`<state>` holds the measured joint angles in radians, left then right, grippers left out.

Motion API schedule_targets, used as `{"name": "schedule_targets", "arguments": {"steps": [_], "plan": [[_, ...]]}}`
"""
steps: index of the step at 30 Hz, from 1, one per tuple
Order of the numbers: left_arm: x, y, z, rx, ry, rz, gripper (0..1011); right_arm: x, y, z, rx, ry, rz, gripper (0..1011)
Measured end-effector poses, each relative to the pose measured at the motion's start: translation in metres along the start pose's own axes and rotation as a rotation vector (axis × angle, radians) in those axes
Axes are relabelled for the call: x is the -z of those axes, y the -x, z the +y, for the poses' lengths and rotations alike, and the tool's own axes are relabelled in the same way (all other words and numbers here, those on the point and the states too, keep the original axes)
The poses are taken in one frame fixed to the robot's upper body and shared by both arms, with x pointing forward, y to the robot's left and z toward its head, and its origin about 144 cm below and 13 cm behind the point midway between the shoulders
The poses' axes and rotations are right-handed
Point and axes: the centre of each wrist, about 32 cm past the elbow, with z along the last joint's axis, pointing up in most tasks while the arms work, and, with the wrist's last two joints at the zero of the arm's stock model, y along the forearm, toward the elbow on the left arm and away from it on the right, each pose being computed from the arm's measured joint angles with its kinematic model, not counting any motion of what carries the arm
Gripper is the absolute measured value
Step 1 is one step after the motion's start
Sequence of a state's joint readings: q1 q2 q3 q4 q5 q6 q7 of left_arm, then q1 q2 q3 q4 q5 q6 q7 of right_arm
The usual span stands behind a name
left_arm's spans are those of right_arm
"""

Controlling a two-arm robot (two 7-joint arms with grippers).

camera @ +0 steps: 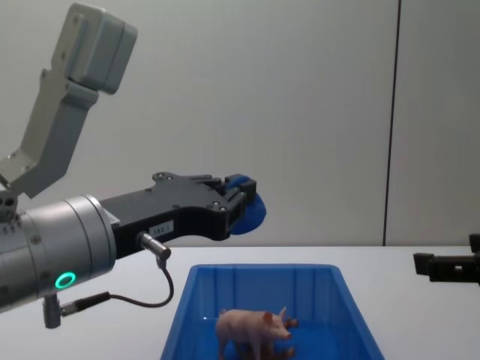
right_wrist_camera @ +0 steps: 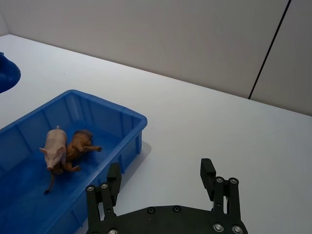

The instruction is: Pick up the two dolls from the table and place them into the box.

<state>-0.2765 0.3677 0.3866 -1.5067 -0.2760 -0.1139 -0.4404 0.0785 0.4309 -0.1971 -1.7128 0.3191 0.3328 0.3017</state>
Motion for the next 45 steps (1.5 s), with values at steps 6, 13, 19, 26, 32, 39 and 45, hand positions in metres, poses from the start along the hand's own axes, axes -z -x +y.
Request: {"name": "schedule_targets", "arguments": {"steps": [6, 13, 19, 26, 32, 39, 45], "plan": [[0.0003, 0.0002, -0.0009, 0.004, -0.002, 0.0, 76, 0.0, 0.0, 0.0, 0.0, 0.0, 0.0, 1001], [0.0004, 0.001, -0.0018, 0.008, -0.004, -0.003, 76, 0.0, 0.0, 0.0, 0.0, 0.0, 0.0, 1001], [-0.0002, 0.0018, -0.0025, 0.011, -0.004, -0.005, 76, 0.0, 0.0, 0.0, 0.0, 0.0, 0.0, 1001], [-0.0015, 0.003, -0.0034, 0.015, -0.007, -0.01, 180, 0.0, 0.0, 0.0, 0.0, 0.0, 0.0, 1001], [-0.0028, 0.0043, -0.0044, 0.019, -0.008, -0.015, 381, 0.0, 0.0, 0.0, 0.0, 0.0, 0.0, 1001], [-0.0042, 0.0057, -0.0055, 0.023, -0.008, -0.018, 587, 0.0, 0.0, 0.0, 0.0, 0.0, 0.0, 1001], [-0.0044, 0.0061, -0.0059, 0.021, -0.001, -0.01, 792, 0.0, 0.0, 0.0, 0.0, 0.0, 0.0, 1001]]}}
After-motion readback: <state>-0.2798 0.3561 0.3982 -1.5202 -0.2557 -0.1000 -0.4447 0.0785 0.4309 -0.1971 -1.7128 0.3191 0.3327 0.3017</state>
